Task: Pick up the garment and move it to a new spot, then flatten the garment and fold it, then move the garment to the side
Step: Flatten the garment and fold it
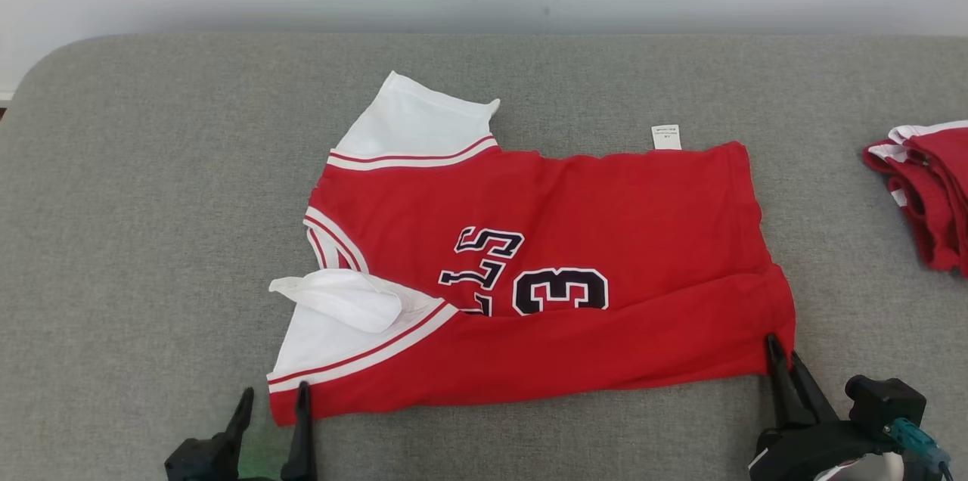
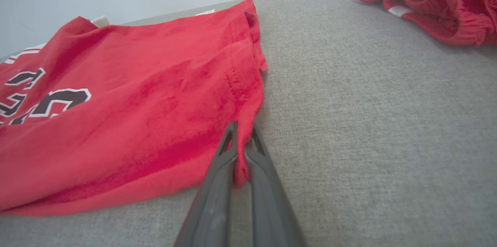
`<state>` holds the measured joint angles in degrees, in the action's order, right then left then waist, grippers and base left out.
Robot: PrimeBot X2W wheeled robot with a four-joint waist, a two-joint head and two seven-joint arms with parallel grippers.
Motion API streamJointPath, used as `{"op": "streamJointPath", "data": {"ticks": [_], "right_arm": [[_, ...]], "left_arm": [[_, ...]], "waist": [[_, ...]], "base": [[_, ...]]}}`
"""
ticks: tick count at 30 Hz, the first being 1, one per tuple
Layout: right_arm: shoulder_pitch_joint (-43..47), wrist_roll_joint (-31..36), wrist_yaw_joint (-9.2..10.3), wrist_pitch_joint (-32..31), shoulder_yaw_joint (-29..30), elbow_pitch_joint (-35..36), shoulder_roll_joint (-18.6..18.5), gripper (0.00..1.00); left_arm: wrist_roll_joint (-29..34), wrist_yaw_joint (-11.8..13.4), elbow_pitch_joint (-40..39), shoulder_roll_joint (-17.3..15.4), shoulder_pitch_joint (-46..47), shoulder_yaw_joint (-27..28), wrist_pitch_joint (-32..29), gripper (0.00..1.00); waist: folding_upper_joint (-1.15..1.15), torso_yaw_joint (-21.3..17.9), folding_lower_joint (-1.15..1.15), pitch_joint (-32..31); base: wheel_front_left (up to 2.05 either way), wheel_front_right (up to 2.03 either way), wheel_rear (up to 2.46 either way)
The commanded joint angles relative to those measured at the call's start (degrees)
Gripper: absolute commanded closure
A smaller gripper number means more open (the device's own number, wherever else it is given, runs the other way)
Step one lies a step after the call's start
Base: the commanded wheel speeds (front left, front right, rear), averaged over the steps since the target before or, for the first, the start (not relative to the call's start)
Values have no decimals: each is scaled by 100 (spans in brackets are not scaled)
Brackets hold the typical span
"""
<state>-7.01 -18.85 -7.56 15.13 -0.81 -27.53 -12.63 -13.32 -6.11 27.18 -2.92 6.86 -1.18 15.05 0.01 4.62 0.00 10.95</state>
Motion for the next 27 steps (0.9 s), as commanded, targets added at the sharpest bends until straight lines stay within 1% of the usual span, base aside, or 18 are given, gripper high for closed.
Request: {"op": "streamJointPath", "data": {"ticks": [1, 7, 8, 9, 10, 14, 18, 27], "right_arm": [[32, -48, 18, -2, -20, 38, -19, 100], [-4, -17, 18, -1, -25, 188, -10, 100], [-16, -16, 18, -1, -23, 218, -21, 100], [-21, -18, 18, -2, -25, 236, -31, 100], [-24, -16, 18, -1, -30, 247, -27, 100], [-9, 9, 18, -1, -34, 274, -1, 100], [92, 0, 18, -1, 72, 265, 51, 100], [498, -82, 18, -1, 161, 77, 152, 100]], "left_arm": [[-65, -23, 74, 0, -53, -8, 17, 0], [-281, -36, 494, 2, 125, -91, 15, 0], [-304, -38, 579, 3, 161, -140, 13, 16], [-341, -55, 660, 6, 191, -172, 10, 48], [-395, -77, 728, 8, 218, -216, 8, 100], [-505, -109, 854, 12, 271, -343, -2, 100], [-462, -139, 712, 5, 186, -295, 4, 100], [-120, -126, 420, -8, -440, 138, 16, 100]], "waist": [[-1, -13, 0, 6], [-1, -43, 0, 38], [-1, -46, 0, 43], [-1, -48, 0, 46], [-1, -50, 0, 47], [-1, -51, 0, 15], [-1, -64, 0, -132], [-1, -199, 0, -786]], "base": [[0, 0, 0], [0, 0, 0], [0, 0, 0], [0, 0, 0], [0, 0, 0], [0, 0, 0], [0, 0, 0], [0, 0, 0]]}}
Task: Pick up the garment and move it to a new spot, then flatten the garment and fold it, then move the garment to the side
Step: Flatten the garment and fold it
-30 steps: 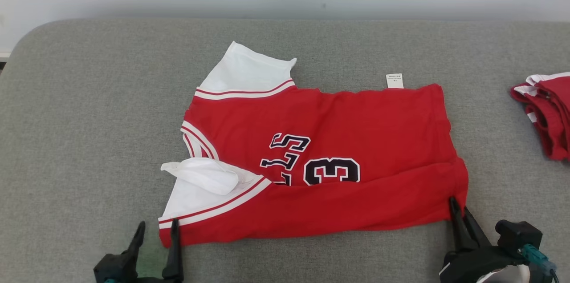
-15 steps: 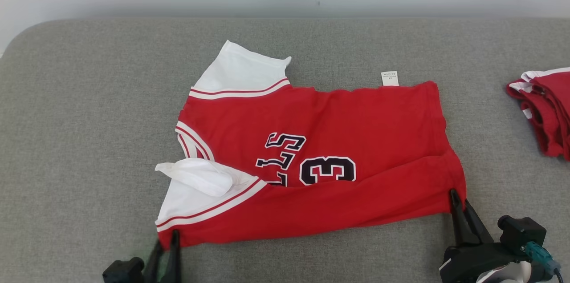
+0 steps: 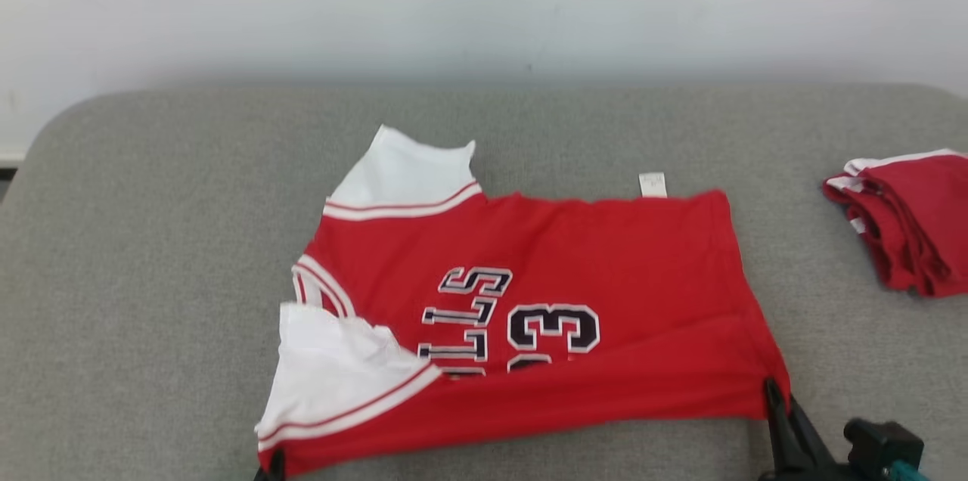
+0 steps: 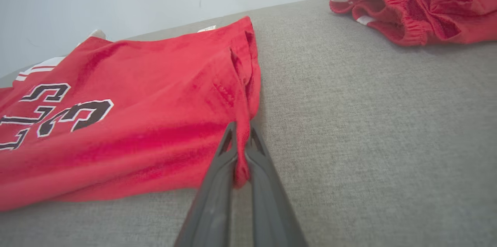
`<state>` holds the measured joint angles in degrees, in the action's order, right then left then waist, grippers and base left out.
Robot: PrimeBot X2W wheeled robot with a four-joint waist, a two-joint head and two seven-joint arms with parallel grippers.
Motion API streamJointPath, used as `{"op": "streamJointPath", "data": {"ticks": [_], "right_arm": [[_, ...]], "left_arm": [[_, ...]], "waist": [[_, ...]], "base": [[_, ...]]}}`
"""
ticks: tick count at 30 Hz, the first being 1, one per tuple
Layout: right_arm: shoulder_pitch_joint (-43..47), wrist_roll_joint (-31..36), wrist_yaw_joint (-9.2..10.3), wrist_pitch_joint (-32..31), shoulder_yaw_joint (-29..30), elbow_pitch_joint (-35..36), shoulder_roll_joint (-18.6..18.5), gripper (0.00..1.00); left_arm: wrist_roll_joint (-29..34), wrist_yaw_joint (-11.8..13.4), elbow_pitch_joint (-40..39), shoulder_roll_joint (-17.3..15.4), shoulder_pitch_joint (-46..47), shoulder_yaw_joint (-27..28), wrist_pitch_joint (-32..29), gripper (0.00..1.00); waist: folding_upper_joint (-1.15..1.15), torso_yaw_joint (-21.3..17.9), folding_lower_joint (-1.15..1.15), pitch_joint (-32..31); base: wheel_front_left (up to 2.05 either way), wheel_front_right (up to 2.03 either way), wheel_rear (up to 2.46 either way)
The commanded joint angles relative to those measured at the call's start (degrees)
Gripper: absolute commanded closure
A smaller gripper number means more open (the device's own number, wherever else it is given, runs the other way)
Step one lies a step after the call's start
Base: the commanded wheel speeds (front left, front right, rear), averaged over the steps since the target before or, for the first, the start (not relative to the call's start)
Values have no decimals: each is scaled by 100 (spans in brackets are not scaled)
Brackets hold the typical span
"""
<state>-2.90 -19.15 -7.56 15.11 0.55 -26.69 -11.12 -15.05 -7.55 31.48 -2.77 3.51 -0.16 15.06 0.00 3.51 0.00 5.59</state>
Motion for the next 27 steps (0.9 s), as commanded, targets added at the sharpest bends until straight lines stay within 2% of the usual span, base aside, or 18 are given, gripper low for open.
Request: {"op": "streamJointPath", "data": {"ticks": [1, 7, 16, 17, 18, 19, 20, 21, 27], "right_arm": [[161, -68, 18, 1, 17, -19, 2, 100], [638, -156, 18, 2, 7, -23, 23, 100], [1071, -176, 19, 3, 33, -172, 23, 100], [1054, -181, 19, 3, 54, -208, 32, 81], [1007, -177, 19, 4, 95, -194, 43, 56], [955, -138, 19, 4, 110, -163, 50, 0], [899, -98, 18, 3, 127, -117, 64, 0], [858, -60, 18, 2, 147, -80, 87, 0], [296, 164, 17, 1, 326, -2, 89, 0]], "left_arm": [[66, 17, -17, -22, -195, 80, 15, 100], [129, 17, -41, -28, -685, 239, 16, 100], [163, 16, 36, -30, -1018, 153, 16, 100], [161, 16, 38, -30, -1007, 139, 15, 100], [167, 16, 22, -30, -974, 119, 16, 100], [182, 15, -39, -30, -915, 102, 16, 65], [177, 14, -91, -28, -865, 105, 16, 14], [234, 14, -145, -22, -828, 109, 16, 0], [439, 14, -405, -42, -414, 191, 16, 0]], "waist": [[0, -112, 0, -335], [0, -226, 0, -617], [0, -329, 0, -636], [0, -331, 0, -621], [0, -329, 0, -599], [0, -320, 0, -574], [0, -313, 0, -556], [0, -302, 0, -530], [0, -209, 0, -270]], "base": [[0, 0, 0], [0, 0, 0], [0, 0, 0], [0, 0, 0], [0, 0, 0], [0, 0, 0], [0, 0, 0], [0, 0, 0], [0, 0, 0]]}}
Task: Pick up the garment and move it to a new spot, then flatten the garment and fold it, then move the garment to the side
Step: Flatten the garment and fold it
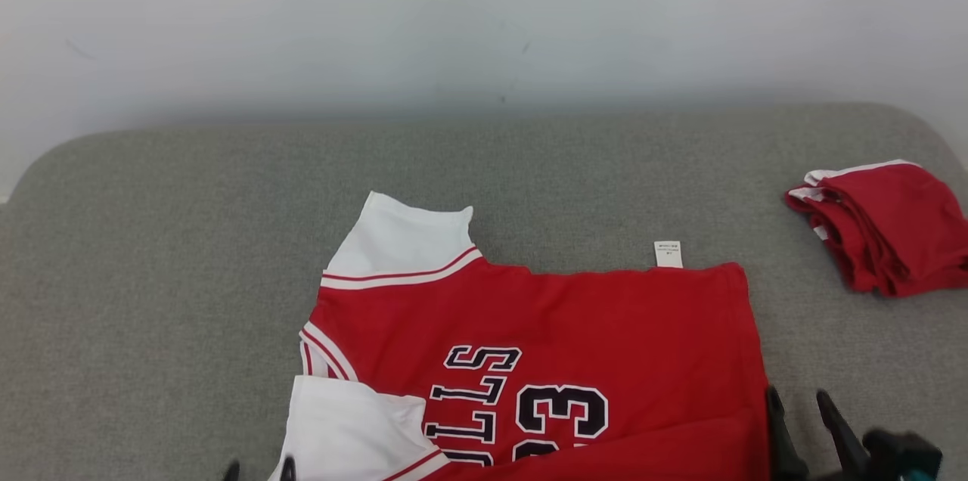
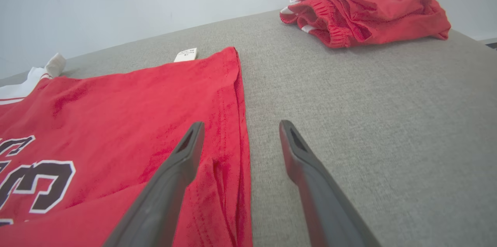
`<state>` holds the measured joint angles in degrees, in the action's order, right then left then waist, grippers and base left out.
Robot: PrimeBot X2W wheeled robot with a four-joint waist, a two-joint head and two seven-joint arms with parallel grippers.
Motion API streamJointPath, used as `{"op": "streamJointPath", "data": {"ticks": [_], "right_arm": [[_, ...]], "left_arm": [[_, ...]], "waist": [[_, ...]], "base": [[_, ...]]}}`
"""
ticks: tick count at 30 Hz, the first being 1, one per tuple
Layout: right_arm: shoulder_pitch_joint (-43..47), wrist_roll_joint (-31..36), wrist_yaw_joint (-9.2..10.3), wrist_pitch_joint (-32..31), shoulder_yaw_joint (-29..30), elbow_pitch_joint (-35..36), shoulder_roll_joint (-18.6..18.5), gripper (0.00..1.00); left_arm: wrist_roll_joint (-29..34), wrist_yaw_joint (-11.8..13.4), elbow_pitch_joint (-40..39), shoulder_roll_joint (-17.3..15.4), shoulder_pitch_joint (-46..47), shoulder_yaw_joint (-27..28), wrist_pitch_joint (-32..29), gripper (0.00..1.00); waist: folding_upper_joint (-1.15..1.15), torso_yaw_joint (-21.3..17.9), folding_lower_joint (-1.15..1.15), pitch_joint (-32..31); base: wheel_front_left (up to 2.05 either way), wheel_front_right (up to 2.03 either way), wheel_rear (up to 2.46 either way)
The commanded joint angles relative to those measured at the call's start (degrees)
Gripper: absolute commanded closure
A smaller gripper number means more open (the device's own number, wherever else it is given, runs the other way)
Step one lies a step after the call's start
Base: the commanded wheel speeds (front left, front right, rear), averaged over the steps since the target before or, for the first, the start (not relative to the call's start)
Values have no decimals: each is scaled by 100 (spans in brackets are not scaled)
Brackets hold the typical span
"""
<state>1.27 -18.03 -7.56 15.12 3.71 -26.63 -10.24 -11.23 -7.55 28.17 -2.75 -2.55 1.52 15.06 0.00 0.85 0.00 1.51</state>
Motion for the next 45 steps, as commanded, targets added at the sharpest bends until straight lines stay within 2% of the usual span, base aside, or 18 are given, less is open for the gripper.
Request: {"op": "streamJointPath", "data": {"ticks": [1, 7, 13, 21, 23, 28, 29, 32, 33, 34, 41, 45], "right_arm": [[-276, 111, 17, 0, -6, -54, -18, 0], [-1178, 279, 18, -1, -103, -599, -227, 0], [-2341, 311, 18, -12, -375, -1438, -571, 0], [-3326, 151, 17, -471, -730, -2372, -773, 0], [-3493, 29, 18, -591, -940, -2564, -807, 0], [-3733, -138, 18, -764, -1208, -2816, -844, 2], [-3764, -158, 18, -782, -1253, -2850, -857, 25], [-3873, -224, 18, -727, -1366, -2915, -892, 75], [-3910, -260, 18, -690, -1409, -2922, -892, 97], [-3949, -268, 18, -680, -1459, -2929, -895, 100], [-4334, -348, 18, -481, -1700, -2979, -944, 100], [-4567, -392, 18, -388, -1814, -2991, -920, 100]], "left_arm": [[104, 13, -114, -82, 314, -12, 16, 0], [189, 13, 117, -430, 1218, -317, 15, 0], [-130, 13, 791, -947, 2601, -1200, -179, 0], [-1026, 14, 1098, -1508, 3905, -2478, -944, 0], [-1444, 14, 1054, -1683, 4196, -2917, -1174, 0], [-1999, 14, 839, -2084, 4681, -3659, -1587, 0], [-2139, 14, 788, -2162, 4768, -3795, -1673, 0], [-2526, 14, 636, -2396, 5036, -4178, -1934, 0], [-2643, 13, 577, -2476, 5115, -4323, -2015, 0], [-2808, 13, 513, -2536, 5169, -4433, -2103, 0], [-3929, 13, 32, -3121, 5720, -5259, -2837, 0], [-4410, 13, -115, -3347, 6095, -5558, -3005, 0]], "waist": [[0, 71, 0, 202], [0, 171, 0, 564], [0, 260, 0, 899], [0, 272, 0, 1034], [0, 257, 0, 1036], [0, 233, 0, 1096], [0, 228, 0, 1116], [0, 209, 0, 1184], [0, 203, 0, 1207], [0, 196, 0, 1241], [0, 60, 0, 1594], [0, -41, 0, 1838]], "base": [[0, 0, 0], [0, 0, 0], [0, 0, 0], [0, 0, 0], [0, 0, 0], [0, 0, 0], [0, 0, 0], [0, 0, 0], [0, 0, 0], [0, 0, 0], [0, 0, 0], [0, 0, 0]]}}
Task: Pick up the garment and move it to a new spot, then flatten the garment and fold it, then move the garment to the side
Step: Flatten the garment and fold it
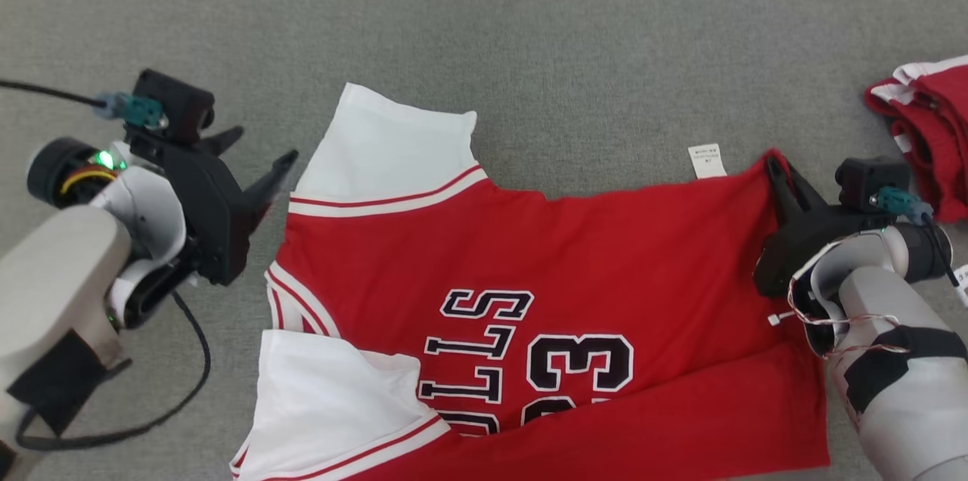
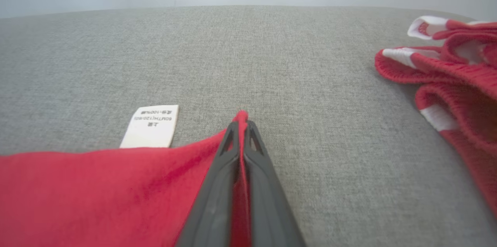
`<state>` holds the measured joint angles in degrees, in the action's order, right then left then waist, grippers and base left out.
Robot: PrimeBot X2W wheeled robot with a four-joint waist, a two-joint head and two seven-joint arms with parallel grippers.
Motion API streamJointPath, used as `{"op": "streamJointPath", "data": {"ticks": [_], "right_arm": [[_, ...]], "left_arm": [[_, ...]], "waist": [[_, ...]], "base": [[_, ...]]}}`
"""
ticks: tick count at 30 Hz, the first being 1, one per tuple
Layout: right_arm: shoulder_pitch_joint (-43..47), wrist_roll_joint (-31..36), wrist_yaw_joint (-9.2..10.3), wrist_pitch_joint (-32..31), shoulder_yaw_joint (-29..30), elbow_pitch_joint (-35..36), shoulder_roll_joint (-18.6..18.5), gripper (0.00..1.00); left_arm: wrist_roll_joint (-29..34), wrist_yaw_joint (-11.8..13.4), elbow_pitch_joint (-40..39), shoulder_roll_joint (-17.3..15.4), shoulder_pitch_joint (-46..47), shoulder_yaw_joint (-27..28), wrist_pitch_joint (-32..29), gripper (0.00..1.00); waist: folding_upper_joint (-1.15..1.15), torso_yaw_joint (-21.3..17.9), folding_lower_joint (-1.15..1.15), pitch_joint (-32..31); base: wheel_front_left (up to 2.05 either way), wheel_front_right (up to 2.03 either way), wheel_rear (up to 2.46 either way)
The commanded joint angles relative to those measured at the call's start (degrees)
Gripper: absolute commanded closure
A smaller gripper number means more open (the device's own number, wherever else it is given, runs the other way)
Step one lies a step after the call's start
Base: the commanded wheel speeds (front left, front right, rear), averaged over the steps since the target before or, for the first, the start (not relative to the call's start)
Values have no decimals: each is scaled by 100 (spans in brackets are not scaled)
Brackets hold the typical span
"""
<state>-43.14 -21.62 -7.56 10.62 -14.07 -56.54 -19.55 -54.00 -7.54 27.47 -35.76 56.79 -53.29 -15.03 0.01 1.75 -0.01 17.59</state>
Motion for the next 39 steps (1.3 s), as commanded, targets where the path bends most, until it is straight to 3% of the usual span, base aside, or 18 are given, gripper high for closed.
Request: {"op": "streamJointPath", "data": {"ticks": [1, 22, 31, 32, 33, 34, 39], "right_arm": [[-170, -56, 18, 71, -60, 0, 22, 100], [-575, -410, 23, 373, -593, 17, 321, 100], [-543, -543, 44, 389, -707, 7, 288, 100], [-534, -554, 44, 392, -715, 6, 278, 100], [-529, -565, 44, 392, -721, 6, 267, 100], [-532, -572, 44, 395, -723, 4, 259, 100], [-557, -562, 44, 403, -702, 53, 268, 100]], "left_arm": [[-214, 11, -64, -73, 247, -125, 12, 0], [-1165, 11, 400, -352, 1624, -1291, 255, 0], [-1291, 11, 782, -369, 1802, -1646, 465, 1], [-1281, 11, 785, -371, 1824, -1671, 522, 20], [-1296, 11, 789, -367, 1828, -1699, 566, 78], [-1305, 11, 772, -358, 1838, -1737, 555, 100], [-1329, 11, 655, -387, 1981, -1850, 659, 100]], "waist": [[-1, -159, 1, 296], [-1, -839, 1, 1230], [-1, -893, 1, 1383], [-1, -889, 1, 1381], [-1, -880, 1, 1379], [-1, -870, 1, 1379], [-1, -843, 1, 1367]], "base": [[0, 0, 0], [0, 0, 0], [0, 0, 0], [0, 0, 0], [0, 0, 0], [0, 0, 0], [0, 0, 0]]}}
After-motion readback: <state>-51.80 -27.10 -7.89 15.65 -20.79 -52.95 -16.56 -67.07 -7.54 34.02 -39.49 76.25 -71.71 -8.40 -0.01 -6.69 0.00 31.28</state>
